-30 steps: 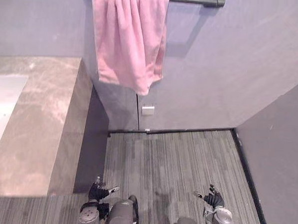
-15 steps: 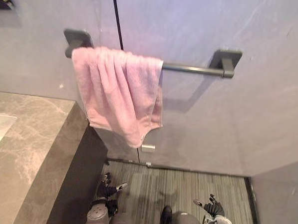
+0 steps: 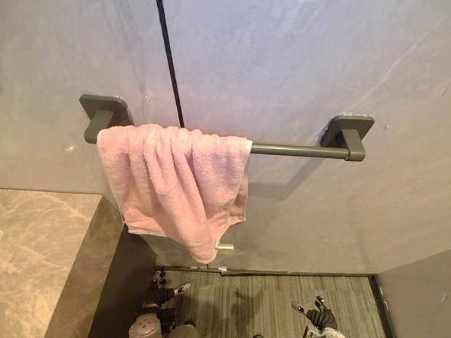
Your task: Organize washtable
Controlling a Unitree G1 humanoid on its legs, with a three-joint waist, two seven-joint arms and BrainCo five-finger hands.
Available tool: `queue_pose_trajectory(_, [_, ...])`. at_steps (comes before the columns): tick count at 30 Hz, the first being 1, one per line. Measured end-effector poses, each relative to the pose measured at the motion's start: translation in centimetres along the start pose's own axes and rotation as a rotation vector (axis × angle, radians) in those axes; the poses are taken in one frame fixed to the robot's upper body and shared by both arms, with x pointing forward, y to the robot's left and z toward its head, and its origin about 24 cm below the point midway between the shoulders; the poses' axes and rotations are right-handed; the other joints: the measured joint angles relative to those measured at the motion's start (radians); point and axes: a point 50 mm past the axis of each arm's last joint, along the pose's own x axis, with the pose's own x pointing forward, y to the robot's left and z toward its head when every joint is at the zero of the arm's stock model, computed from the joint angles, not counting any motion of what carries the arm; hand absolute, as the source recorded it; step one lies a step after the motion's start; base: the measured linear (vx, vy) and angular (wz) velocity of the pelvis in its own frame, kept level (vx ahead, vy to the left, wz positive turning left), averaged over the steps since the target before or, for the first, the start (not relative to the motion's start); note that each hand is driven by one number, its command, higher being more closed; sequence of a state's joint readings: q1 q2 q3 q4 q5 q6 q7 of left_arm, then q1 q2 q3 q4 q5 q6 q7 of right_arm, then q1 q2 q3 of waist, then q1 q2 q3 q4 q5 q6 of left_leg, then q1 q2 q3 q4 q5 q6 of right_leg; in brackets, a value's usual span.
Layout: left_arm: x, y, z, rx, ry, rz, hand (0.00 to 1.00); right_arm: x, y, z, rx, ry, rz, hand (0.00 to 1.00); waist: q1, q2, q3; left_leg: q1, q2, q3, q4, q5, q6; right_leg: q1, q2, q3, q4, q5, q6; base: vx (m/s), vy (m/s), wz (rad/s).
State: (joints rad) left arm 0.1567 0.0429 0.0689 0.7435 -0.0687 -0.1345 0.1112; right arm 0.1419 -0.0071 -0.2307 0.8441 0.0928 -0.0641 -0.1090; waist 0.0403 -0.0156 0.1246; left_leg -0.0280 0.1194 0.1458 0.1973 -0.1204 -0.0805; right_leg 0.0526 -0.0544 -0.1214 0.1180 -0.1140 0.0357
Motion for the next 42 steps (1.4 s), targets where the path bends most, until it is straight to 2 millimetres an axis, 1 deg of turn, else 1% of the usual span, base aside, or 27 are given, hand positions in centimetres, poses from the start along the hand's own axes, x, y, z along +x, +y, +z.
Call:
queue_pose_trajectory(3, [-0.1, 0.3, -0.3, 0.006, 0.009, 0.007, 0.00, 0.0, -0.1, -0.4, -0.012, 0.017, -0.001, 0.00, 0.000, -0.001, -0.001, 0.030, -0.007, -0.004, -0.056, 0.031, -0.003, 0.004, 0.001, 0.001, -0.001, 0.002, -0.002, -0.01, -0.010, 0.01])
queue_pose_trajectory(7, [-0.3, 0.5, 0.0, 0.004, -0.010, 0.016, 0.00, 0.1, -0.7, 0.0, -0.038, 0.005, -0.008, 0.00, -0.002, 0.002, -0.010, 0.050, -0.017, -0.011, -0.128, 0.075, 0.002, -0.003, 0.000, -0.001, -0.012, 0.019, -0.003, -0.06, -0.015, 0.02])
queue_pose_trajectory(10, [-0.4, 1.0, 1.7, -0.004, -0.096, 0.039, 0.00, 0.3, -1.0, 0.5, -0.062, -0.015, -0.015, 0.00, -0.004, -0.002, -0.012, 0.061, -0.032, -0.034, -0.167, 0.101, 0.009, -0.004, -0.008, -0.011, -0.021, 0.030, -0.001, -0.10, 0.025, 0.11])
queue_pose_trajectory(12, [-0.6, 1.2, 2.9, -0.014, -0.153, 0.046, 0.00, 0.2, -1.1, 0.4, -0.081, -0.014, -0.013, 0.00, -0.002, -0.005, -0.015, 0.062, -0.039, -0.043, -0.179, 0.111, 0.015, -0.003, -0.014, -0.016, -0.025, 0.032, 0.004, -0.09, 0.038, 0.16])
queue_pose_trajectory(13, [-0.9, 1.3, 3.9, -0.026, -0.206, 0.058, 0.00, 0.3, -1.0, 0.5, -0.099, -0.020, -0.009, 0.00, -0.001, -0.006, -0.016, 0.067, -0.048, -0.058, -0.197, 0.120, 0.019, -0.002, -0.019, -0.017, -0.034, 0.035, 0.008, -0.06, 0.036, 0.09])
queue_pose_trajectory(16, [-1.9, 1.8, 6.1, -0.075, -0.327, 0.063, 0.00, 0.3, -0.7, 0.8, -0.122, -0.032, -0.005, 0.00, 0.001, -0.005, -0.017, 0.075, -0.062, -0.068, -0.220, 0.133, 0.026, -0.002, -0.030, -0.019, -0.036, 0.037, 0.017, -0.06, 0.048, 0.07])
queue_pose_trajectory(18, [-2.3, 2.1, 7.0, -0.084, -0.379, 0.064, 0.00, 0.3, -0.7, 1.0, -0.129, -0.042, -0.002, 0.00, 0.001, -0.005, -0.017, 0.075, -0.070, -0.078, -0.226, 0.137, 0.029, -0.002, -0.035, -0.022, -0.036, 0.034, 0.024, -0.02, 0.037, 0.09])
queue_pose_trajectory(21, [-3.2, 2.5, 9.0, -0.124, -0.484, 0.065, 0.00, 0.3, -0.6, 1.1, -0.155, -0.049, 0.005, 0.00, 0.001, -0.006, -0.019, 0.078, -0.084, -0.100, -0.232, 0.141, 0.032, 0.011, -0.049, -0.041, -0.040, 0.029, 0.034, 0.02, 0.033, 0.18])
queue_pose_trajectory(22, [-3.3, 2.5, 9.3, -0.127, -0.497, 0.063, 0.00, 0.3, -0.6, 1.0, -0.158, -0.048, 0.004, 0.00, 0.001, -0.006, -0.019, 0.079, -0.086, -0.103, -0.232, 0.141, 0.032, 0.014, -0.051, -0.044, -0.041, 0.029, 0.034, 0.05, 0.028, 0.18])
queue_pose_trajectory(24, [-3.8, 2.7, 10.8, -0.126, -0.572, 0.059, 0.00, 0.3, -0.3, 1.2, -0.177, -0.055, 0.017, 0.00, 0.005, -0.010, -0.022, 0.085, -0.090, -0.105, -0.233, 0.141, 0.033, 0.024, -0.053, -0.044, -0.048, 0.029, 0.035, 0.06, 0.019, 0.04])
queue_pose_trajectory(28, [-4.3, 3.3, 12.3, -0.112, -0.644, 0.053, 0.00, 0.5, 0.0, 1.9, -0.189, -0.072, 0.041, 0.00, 0.002, -0.007, -0.026, 0.093, -0.090, -0.109, -0.236, 0.140, 0.033, 0.033, -0.051, -0.044, -0.053, 0.029, 0.034, 0.06, -0.010, -0.01])
queue_pose_trajectory(30, [-4.3, 3.4, 13.3, -0.098, -0.682, 0.045, 0.00, 0.7, -0.2, 2.4, -0.210, -0.085, 0.040, 0.00, 0.002, -0.001, -0.029, 0.095, -0.090, -0.117, -0.237, 0.140, 0.033, 0.035, -0.050, -0.042, -0.054, 0.030, 0.034, 0.02, -0.008, 0.00])
queue_pose_trajectory(33, [-4.4, 3.5, 14.6, -0.071, -0.733, 0.023, 0.00, 0.8, -0.7, 2.7, -0.229, -0.093, 0.030, 0.00, -0.001, 0.001, -0.030, 0.104, -0.089, -0.118, -0.238, 0.140, 0.034, 0.043, -0.049, -0.041, -0.055, 0.030, 0.033, 0.00, 0.000, 0.00])
queue_pose_trajectory(35, [-4.4, 3.6, 15.0, -0.057, -0.751, 0.016, 0.00, 0.9, -1.0, 2.9, -0.246, -0.097, 0.030, 0.00, -0.004, 0.001, -0.032, 0.113, -0.089, -0.118, -0.244, 0.140, 0.034, 0.048, -0.049, -0.039, -0.056, 0.029, 0.032, -0.04, -0.005, -0.03])
queue_pose_trajectory(38, [-4.4, 3.7, 15.4, -0.041, -0.763, 0.014, 0.00, 0.9, -1.0, 3.0, -0.277, -0.099, 0.044, 0.00, -0.023, 0.003, -0.033, 0.117, -0.090, -0.118, -0.251, 0.141, 0.034, 0.047, -0.049, -0.036, -0.058, 0.031, 0.031, -0.05, 0.000, -0.03])
queue_pose_trajectory(42, [-4.3, 3.5, 15.9, -0.018, -0.777, -0.005, 0.00, 0.9, -1.0, 2.8, -0.284, -0.089, 0.053, 0.00, -0.028, 0.003, -0.034, 0.117, -0.089, -0.112, -0.254, 0.141, 0.034, 0.046, -0.047, -0.025, -0.072, 0.034, 0.028, -0.03, -0.004, -0.07])
